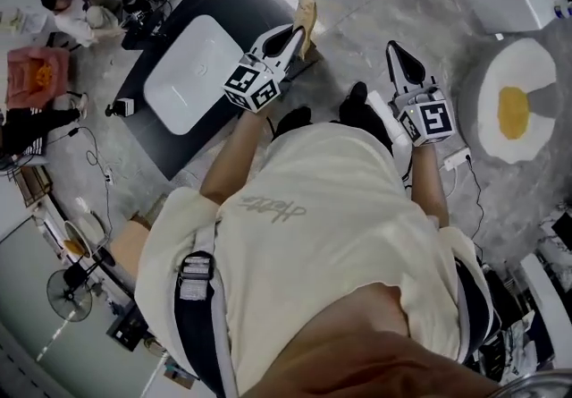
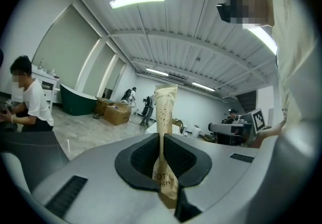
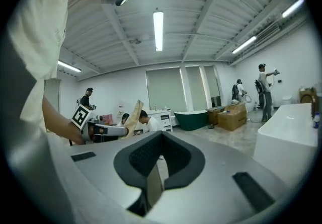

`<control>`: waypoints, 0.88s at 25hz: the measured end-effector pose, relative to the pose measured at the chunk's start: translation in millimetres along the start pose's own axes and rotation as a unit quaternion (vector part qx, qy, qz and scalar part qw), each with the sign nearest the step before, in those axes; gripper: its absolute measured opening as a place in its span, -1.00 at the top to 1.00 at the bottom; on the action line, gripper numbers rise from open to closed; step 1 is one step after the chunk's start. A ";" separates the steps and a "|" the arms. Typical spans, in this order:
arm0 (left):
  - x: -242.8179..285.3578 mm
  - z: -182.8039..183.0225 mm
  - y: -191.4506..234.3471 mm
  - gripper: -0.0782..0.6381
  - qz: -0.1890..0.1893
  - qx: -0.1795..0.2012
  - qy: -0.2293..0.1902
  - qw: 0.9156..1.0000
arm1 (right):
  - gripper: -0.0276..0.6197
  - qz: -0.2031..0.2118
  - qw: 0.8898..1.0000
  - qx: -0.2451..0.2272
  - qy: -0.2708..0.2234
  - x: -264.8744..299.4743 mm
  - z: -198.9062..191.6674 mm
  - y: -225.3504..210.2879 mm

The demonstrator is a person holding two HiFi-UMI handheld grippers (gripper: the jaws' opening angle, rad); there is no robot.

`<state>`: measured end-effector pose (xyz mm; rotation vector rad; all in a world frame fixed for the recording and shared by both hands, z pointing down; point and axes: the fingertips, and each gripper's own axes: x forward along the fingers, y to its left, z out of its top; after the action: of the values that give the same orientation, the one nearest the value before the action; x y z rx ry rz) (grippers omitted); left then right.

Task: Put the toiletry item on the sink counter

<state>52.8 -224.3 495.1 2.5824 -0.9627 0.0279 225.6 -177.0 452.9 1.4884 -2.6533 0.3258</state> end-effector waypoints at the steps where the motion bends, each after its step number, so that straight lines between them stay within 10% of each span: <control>1: 2.9 5.3 3.4 0.70 0.019 -0.003 -0.009 1.000 | 0.93 0.016 1.000 0.001 0.003 4.3 -1.8 -8.6; 9: -9.1 12.6 22.8 0.70 0.141 -0.047 -0.048 0.988 | 0.93 0.123 0.992 -0.005 0.016 34.5 -4.3 -34.2; 22: -86.5 -8.4 87.9 0.70 0.183 -0.106 -0.066 0.975 | 0.93 0.208 0.977 -0.025 0.048 119.2 -13.9 66.6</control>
<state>-68.2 -227.9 520.3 2.2071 -1.3979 -0.1425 106.0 -239.7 477.5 0.8676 -2.8500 0.3429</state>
